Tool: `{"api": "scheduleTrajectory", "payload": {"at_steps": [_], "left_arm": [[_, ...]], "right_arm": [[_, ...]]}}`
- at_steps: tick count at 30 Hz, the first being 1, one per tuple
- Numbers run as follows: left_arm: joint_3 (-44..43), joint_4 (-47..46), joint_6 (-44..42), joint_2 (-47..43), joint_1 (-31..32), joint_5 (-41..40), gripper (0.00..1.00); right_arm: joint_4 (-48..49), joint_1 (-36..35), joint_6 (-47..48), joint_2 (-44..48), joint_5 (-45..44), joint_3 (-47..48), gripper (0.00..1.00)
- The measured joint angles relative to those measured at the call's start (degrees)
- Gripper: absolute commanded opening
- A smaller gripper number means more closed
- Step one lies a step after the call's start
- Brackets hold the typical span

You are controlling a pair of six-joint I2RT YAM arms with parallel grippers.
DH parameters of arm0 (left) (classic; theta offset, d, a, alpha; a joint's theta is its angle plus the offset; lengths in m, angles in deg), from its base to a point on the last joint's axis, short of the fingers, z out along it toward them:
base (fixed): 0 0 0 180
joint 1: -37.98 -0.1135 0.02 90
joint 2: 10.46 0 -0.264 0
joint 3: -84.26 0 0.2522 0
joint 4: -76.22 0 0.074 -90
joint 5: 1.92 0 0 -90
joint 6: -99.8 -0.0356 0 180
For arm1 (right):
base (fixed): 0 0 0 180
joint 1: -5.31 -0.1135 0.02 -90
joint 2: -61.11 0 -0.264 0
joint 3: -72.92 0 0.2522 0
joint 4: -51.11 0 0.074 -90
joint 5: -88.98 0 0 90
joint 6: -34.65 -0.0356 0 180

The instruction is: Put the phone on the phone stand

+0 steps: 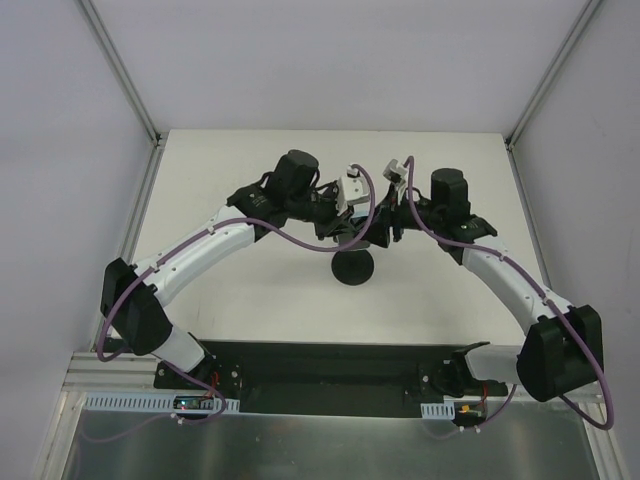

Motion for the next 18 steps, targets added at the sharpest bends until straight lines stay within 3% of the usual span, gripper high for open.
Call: {"api": "scheduleTrajectory", "payload": {"at_steps": [7,10,11,13,15,18], "left_arm": [[-1.7,1.2,2.0,0.9,-1.2,3.1,0.00],[-2.5,1.8,2.9,1.6,-1.5,3.3,0.00],[-2.9,1.9,3.4,1.9,-1.5,3.1,0.10],[-3.4,2.2,4.4,2.2,-1.5,2.1,0.28],[-3.7,2.5,5.8,2.3,-1.7,1.4,0.56],[-3.0,4.3,9.8,2.5,-3.1,0.4,0.70]], "right_arm": [[0.0,0.0,3.2,-0.4,2.8,0.0,0.27],[0.2,0.0,3.3,-0.4,2.8,-0.1,0.12],[0.5,0.1,3.3,-0.4,2.8,-0.3,0.00],[1.6,0.2,3.3,-0.2,2.6,-0.9,0.00],[3.0,0.2,2.8,0.2,1.9,-1.9,0.00],[4.3,0.3,1.5,1.8,0.6,-4.0,0.01]]}}
